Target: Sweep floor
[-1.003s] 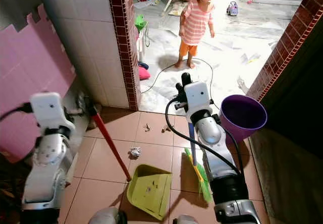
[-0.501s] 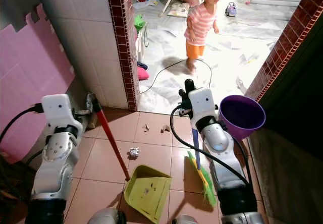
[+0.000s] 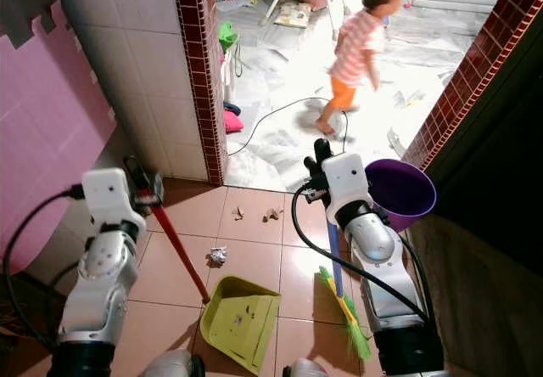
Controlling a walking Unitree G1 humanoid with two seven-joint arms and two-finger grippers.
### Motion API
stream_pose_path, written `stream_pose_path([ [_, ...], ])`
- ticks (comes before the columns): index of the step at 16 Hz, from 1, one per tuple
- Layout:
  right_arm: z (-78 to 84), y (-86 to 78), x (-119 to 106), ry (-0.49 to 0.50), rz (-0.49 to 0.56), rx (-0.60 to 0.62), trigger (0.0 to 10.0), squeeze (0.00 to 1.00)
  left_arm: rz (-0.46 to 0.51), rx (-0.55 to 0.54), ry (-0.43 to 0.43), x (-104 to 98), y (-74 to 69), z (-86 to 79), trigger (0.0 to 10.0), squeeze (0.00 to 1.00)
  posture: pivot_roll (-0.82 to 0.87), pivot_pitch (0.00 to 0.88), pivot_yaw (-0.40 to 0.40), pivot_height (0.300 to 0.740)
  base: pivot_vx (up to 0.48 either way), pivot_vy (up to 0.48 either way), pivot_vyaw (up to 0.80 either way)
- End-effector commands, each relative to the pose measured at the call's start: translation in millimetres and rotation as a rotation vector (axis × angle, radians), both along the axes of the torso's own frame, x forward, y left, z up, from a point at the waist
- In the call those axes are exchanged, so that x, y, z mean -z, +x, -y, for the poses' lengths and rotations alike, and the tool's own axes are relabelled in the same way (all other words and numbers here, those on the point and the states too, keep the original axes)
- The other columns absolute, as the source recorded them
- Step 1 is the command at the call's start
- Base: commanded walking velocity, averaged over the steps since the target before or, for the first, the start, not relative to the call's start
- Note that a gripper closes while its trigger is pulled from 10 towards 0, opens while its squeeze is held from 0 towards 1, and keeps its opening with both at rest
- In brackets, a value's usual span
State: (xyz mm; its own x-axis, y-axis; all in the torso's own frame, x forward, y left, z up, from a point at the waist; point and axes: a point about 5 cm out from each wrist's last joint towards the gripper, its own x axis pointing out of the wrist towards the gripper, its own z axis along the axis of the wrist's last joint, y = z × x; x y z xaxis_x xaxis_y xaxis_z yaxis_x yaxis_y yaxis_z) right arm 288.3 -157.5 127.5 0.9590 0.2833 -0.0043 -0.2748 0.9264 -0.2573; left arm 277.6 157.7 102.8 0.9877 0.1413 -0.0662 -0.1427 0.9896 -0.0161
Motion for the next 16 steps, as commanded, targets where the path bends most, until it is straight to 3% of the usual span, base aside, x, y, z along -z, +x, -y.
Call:
stream_pose_path([
  [1,-2.0,2.3,-14.2,-0.005,0.054,-0.018,10.0,0.00,0.014,-0.003,0.007,-4.7,0.9,-1.8,10.0,0.00,-0.08,0.000,-0.049,0.740,0.000,0.000,0.00],
  [8,-1.8,0.3,-14.0,0.000,0.049,-0.012,10.0,0.00,-0.026,0.042,0.001,7.3,0.7,1.2,10.0,0.00,-0.09,0.000,-0.033,0.740,0.000,0.000,0.00],
  [12,-1.7,-1.7,-13.9,-0.002,0.047,-0.010,10.0,0.00,-0.052,0.130,-0.042,13.9,4.6,14.9,10.0,0.00,-0.10,0.000,-0.033,0.740,0.000,0.000,0.00],
  [16,-1.8,-3.6,-14.4,-0.006,0.040,-0.014,10.0,0.00,-0.081,0.178,-0.028,26.2,11.4,21.2,10.0,0.00,-0.12,0.000,-0.036,0.740,0.000,0.000,0.00],
])
